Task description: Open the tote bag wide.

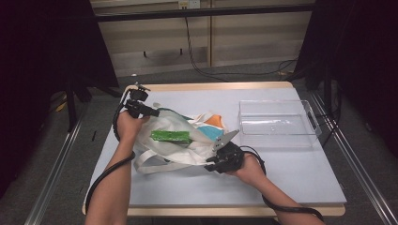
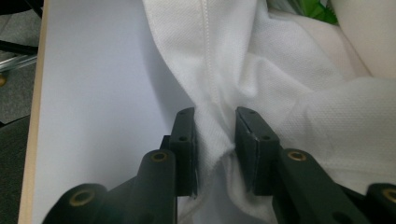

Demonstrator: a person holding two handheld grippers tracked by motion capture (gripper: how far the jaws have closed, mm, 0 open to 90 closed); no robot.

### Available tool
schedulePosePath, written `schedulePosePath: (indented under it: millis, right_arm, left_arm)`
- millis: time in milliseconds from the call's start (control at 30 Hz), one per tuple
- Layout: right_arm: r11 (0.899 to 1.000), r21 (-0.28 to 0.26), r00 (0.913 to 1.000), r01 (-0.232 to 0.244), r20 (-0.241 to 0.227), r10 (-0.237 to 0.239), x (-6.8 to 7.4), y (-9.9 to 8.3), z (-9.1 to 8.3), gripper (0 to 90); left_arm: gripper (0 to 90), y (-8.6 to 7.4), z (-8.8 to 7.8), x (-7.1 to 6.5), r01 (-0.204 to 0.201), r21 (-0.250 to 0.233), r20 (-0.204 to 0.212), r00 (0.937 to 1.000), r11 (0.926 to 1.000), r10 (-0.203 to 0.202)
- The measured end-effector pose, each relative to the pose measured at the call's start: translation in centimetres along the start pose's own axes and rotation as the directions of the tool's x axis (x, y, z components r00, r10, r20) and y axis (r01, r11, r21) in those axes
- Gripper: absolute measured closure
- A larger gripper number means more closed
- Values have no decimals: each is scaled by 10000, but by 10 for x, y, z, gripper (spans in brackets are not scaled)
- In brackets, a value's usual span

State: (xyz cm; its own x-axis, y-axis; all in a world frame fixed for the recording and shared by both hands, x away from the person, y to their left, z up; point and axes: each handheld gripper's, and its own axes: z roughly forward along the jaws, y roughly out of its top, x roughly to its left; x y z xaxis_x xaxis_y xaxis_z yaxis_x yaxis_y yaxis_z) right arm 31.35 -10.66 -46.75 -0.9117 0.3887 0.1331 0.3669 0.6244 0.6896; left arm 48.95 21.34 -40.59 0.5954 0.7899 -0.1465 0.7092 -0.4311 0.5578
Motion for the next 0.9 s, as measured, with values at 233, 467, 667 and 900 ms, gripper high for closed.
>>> schedulePosePath:
  millis: [233, 467, 667, 900]
  right_arm:
    - [9999, -66, 9998, 82, 159, -81, 3, 4, -8, 542]
    - [9999, -126, 9992, 80, 383, -75, 4, 11, -18, 453]
    - [9996, -254, 9983, -111, 569, 125, 1, 16, -29, 402]
    - [9998, -190, 9977, -36, 670, 48, 1, 22, -36, 382]
  left_arm:
    - [570, -4, -13, -7, -159, -63, 97, 9998, 9999, 160]
    - [525, -7, -27, -14, -88, -454, 85, 9999, 9989, 92]
    - [476, -8, -36, -20, -481, -430, -68, 9988, 9979, 479]
    - [432, -12, -43, -26, -507, -415, -159, 9986, 9979, 500]
